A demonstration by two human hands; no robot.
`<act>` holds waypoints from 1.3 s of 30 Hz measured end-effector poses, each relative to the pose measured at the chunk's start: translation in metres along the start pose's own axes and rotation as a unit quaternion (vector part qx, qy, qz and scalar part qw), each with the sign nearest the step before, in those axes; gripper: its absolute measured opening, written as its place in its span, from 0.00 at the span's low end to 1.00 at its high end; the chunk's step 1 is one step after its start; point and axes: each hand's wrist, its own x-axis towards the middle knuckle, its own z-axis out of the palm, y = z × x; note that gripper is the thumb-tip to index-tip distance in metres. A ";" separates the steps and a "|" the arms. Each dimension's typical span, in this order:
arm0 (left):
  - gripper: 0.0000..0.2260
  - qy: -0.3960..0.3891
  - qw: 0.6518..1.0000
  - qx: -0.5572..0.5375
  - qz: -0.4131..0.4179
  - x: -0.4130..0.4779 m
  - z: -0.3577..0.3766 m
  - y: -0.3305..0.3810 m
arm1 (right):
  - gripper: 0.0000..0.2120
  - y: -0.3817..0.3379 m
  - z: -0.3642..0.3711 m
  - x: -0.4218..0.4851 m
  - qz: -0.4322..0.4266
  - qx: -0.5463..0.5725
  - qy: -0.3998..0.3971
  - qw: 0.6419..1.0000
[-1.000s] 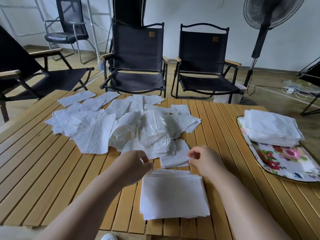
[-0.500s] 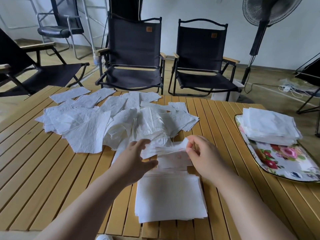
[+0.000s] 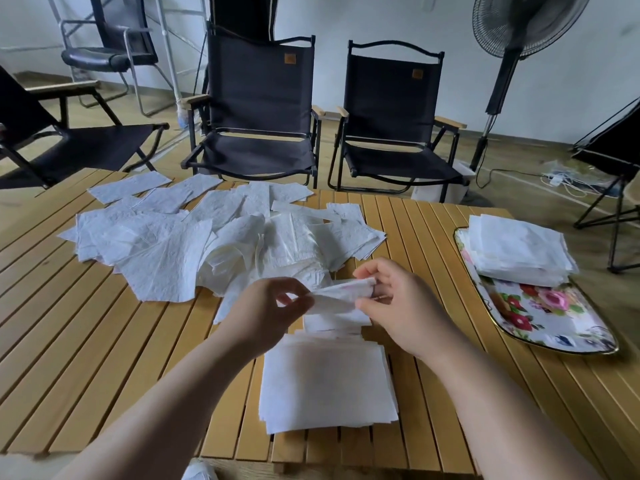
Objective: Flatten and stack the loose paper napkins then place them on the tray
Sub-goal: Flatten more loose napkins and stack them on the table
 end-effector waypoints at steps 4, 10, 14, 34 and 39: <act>0.07 -0.024 0.992 -0.122 -0.021 -0.009 -0.011 0.012 | 0.07 -0.005 -0.009 -0.008 0.011 0.009 0.031 0.999; 0.10 -0.089 0.972 -0.197 -0.092 -0.027 -0.019 0.020 | 0.19 -0.012 -0.022 -0.019 0.122 0.119 -0.165 0.971; 0.11 -0.113 0.968 -0.188 -0.121 -0.026 -0.018 0.017 | 0.07 -0.006 -0.016 -0.017 0.161 0.124 -0.189 0.961; 0.12 -0.105 0.971 -0.002 -0.212 -0.003 -0.009 -0.014 | 0.04 0.045 0.027 0.013 0.160 -0.183 -0.045 0.969; 0.07 -0.078 0.982 0.012 -0.174 -0.003 -0.007 -0.013 | 0.06 0.043 0.030 0.018 0.136 -0.205 -0.021 0.969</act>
